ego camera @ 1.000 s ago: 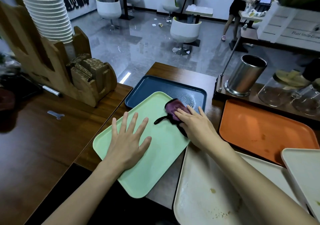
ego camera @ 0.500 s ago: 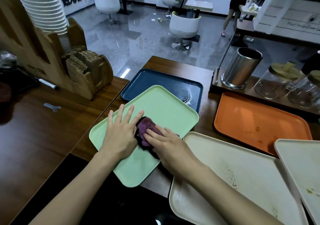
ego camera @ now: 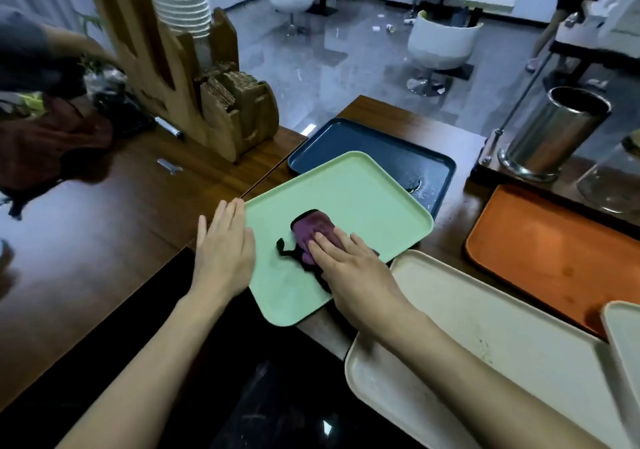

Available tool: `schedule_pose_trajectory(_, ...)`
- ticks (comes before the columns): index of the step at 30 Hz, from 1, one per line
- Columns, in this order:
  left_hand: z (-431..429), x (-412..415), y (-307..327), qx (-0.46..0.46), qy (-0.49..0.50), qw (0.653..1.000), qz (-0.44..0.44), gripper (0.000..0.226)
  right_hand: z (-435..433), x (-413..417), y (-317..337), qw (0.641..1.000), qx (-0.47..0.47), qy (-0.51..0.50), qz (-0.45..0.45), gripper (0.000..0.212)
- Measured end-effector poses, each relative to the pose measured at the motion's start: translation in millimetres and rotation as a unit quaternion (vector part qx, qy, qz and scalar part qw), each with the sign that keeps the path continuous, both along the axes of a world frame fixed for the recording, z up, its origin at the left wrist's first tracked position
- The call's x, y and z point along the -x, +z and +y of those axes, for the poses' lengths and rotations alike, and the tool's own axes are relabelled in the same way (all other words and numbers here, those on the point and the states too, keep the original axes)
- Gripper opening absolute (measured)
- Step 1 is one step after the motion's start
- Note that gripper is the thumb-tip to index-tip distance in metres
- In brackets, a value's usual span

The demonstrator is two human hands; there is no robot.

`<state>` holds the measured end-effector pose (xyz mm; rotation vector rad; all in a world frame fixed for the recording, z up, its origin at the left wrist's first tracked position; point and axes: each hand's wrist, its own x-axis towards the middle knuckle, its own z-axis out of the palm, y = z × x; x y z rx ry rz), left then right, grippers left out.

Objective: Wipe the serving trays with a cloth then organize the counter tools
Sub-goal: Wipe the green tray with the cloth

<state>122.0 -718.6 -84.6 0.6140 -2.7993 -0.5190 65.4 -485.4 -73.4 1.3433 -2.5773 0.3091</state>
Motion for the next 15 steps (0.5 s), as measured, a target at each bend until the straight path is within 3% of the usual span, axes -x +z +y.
schedule_pose_trajectory(4, -1.4, -0.9, -1.0, -0.005, -0.008, 1.000, 0.015, 0.055, -29.0, -31.9, -0.6, 0.997, -0.001, 0.075, -0.028, 0.066)
schedule_pose_trajectory(8, -5.0, 0.7, -3.4, 0.000, -0.010, 1.000, 0.021, 0.054, -41.6, -51.2, 1.3, 0.994, -0.008, 0.066, -0.089, 0.077)
schedule_pose_trajectory(15, -11.8, 1.3, -4.4, 0.026, -0.047, 0.999, 0.005, 0.049, -19.0, -17.9, 4.1, 0.995, 0.000, 0.054, -0.079, 0.056)
